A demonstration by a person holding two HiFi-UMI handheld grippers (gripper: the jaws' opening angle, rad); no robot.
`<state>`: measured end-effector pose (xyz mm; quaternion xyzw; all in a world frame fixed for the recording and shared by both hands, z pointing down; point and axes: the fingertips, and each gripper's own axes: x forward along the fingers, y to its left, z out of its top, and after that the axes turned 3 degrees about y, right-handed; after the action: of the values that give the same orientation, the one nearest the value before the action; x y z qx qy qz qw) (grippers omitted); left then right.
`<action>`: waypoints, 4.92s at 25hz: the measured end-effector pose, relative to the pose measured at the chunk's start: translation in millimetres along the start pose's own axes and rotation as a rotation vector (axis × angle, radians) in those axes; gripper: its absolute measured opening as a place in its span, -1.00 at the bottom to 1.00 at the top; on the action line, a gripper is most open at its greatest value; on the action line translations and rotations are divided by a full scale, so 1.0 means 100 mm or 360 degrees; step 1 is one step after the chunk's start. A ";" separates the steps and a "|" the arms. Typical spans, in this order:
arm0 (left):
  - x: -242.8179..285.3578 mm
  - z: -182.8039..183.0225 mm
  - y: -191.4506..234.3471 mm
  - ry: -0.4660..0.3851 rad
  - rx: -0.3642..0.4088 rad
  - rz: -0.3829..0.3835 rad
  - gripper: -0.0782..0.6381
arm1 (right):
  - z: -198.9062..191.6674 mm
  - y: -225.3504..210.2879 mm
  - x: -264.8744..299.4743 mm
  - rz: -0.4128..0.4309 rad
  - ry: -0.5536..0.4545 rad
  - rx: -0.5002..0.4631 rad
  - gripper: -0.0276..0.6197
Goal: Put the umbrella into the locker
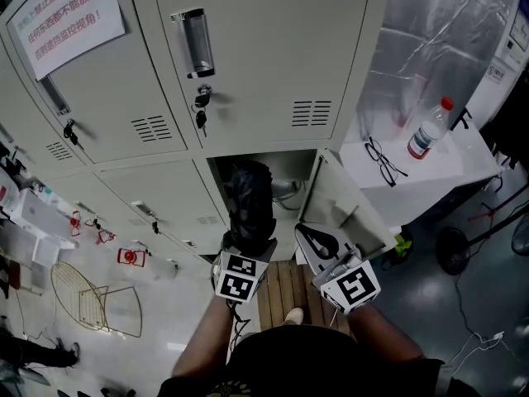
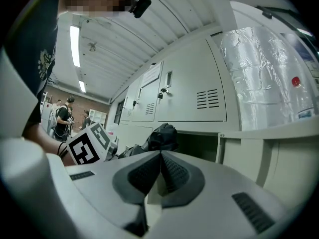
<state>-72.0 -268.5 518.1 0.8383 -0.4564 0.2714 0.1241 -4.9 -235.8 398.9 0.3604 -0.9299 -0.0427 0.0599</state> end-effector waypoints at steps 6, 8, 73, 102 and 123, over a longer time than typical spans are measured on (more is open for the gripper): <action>0.17 0.02 0.07 0.0036 -0.0027 0.0033 0.05 | 0.01 -0.09 0.05 0.0046 -0.0022 -0.0010 -0.83; 0.24 0.03 0.11 0.0059 -0.0040 0.0042 0.05 | 0.00 -0.12 0.06 0.0059 -0.0025 -0.0008 -0.83; 1.46 0.83 1.33 -0.0031 -0.0247 0.0346 0.10 | -0.12 -0.22 0.40 0.0142 0.0021 -0.0060 -0.83; 1.46 0.84 1.47 -0.0052 -0.0297 0.0448 0.24 | -0.17 -0.18 0.27 0.0150 0.0041 -0.0044 -0.83; 1.44 0.91 1.43 -0.0091 -0.0302 0.0402 0.31 | -0.19 -0.08 0.23 0.0187 0.0065 -0.0052 -0.83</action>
<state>-97.2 -490.1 519.4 0.7660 -0.5851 0.2167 0.1546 -13.6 -258.0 418.7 0.3050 -0.9472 -0.0468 0.0871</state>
